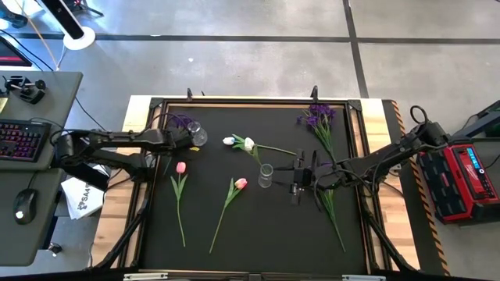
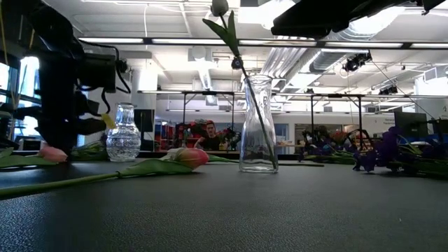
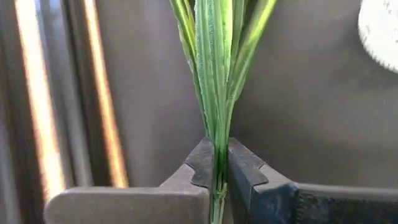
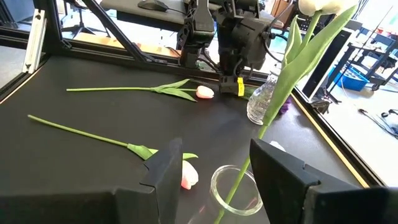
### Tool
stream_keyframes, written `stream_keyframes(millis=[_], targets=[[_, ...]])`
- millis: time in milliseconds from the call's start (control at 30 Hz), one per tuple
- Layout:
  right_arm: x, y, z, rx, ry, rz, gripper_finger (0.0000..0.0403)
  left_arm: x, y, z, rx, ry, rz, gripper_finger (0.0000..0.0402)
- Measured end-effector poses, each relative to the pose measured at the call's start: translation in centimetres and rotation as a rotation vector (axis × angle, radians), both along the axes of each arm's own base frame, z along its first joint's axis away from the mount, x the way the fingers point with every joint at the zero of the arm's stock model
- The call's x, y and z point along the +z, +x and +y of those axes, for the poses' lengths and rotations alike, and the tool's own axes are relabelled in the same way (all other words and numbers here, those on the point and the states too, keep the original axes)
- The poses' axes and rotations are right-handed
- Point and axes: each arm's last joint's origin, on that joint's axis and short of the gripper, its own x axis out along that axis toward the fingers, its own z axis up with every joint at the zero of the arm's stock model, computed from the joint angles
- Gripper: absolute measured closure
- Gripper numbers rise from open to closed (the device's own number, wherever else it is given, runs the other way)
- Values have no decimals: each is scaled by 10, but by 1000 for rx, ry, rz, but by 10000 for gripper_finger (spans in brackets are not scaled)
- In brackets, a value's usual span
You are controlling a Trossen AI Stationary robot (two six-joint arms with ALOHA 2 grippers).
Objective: Sort flowers into vase by color
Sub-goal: Put the left violet flower into the left transparent flower vase
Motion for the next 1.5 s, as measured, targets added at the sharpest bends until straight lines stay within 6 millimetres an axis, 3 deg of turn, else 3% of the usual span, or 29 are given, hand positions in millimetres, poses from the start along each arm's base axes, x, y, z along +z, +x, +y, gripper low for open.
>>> stream_keyframes(millis=[200, 633, 767, 933, 1033, 1167, 1500], targets=[[0, 0, 0, 0, -1, 2, 231, 33, -3, 1, -44, 141, -79, 399], [1, 0, 0, -2, 4, -13, 231, 141, -25, -3, -172, 644, -370, 401], [2, 1, 0, -1, 6, -24, 231, 170, -26, -6, -331, 813, -546, 401], [4, 1, 0, 0, 8, -42, 231, 193, -13, -9, -702, 931, -715, 401], [5, 1, 0, 0, 12, -52, 231, 189, -2, -8, -840, 1035, -820, 401], [5, 1, 1, 1, 18, -53, 231, 159, 7, -5, -879, 1159, -843, 401], [7, 2, 1, -1, 33, -71, 231, 97, -11, 4, -709, 1279, -932, 401]])
